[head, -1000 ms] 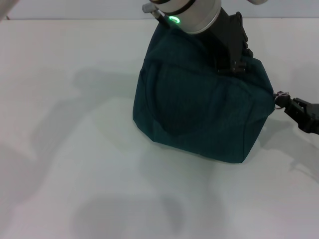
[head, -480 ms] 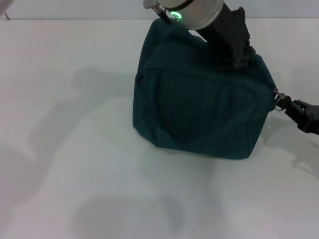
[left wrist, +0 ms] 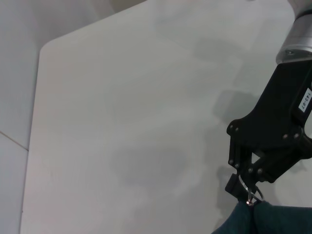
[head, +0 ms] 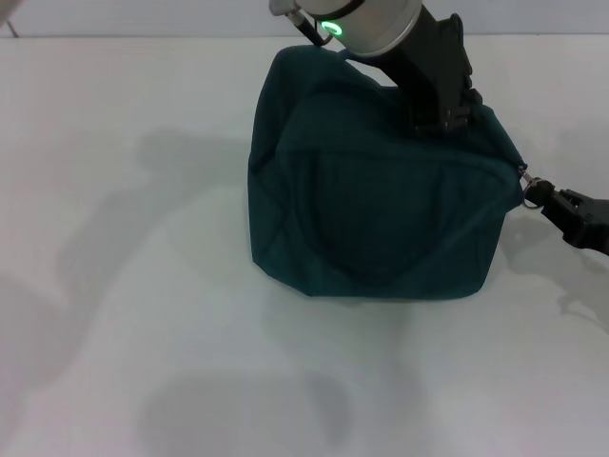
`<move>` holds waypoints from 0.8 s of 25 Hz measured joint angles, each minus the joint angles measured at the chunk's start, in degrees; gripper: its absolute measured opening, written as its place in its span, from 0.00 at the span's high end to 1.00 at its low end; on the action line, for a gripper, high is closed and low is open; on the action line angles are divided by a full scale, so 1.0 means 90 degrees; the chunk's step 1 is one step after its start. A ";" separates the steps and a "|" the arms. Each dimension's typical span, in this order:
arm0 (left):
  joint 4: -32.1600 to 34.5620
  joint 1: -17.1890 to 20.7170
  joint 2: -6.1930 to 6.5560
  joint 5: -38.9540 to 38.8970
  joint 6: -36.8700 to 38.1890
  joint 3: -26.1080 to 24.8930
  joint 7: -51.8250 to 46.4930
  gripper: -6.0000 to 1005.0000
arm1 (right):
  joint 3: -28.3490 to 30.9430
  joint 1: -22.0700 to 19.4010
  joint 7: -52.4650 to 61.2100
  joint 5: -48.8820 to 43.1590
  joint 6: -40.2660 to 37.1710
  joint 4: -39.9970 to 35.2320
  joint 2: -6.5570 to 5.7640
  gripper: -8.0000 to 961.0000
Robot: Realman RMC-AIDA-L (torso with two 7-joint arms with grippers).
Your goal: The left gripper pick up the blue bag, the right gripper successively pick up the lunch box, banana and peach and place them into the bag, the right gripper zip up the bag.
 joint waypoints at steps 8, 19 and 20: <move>0.0066 0.0011 0.0015 0.0074 0.0000 -0.0049 0.0000 0.92 | -0.0016 0.0084 0.0001 -0.0045 0.0288 0.0052 -0.0002 0.98; 0.0133 0.0104 0.0017 0.0198 -0.0001 -0.0108 0.0000 0.92 | -0.0006 0.0125 -0.0012 -0.0025 0.0695 0.0053 0.0002 0.98; 0.0133 0.0103 0.0017 0.0204 -0.0002 -0.0108 0.0000 0.92 | -0.0059 0.0156 -0.0011 -0.0027 0.0769 0.0054 0.0010 0.98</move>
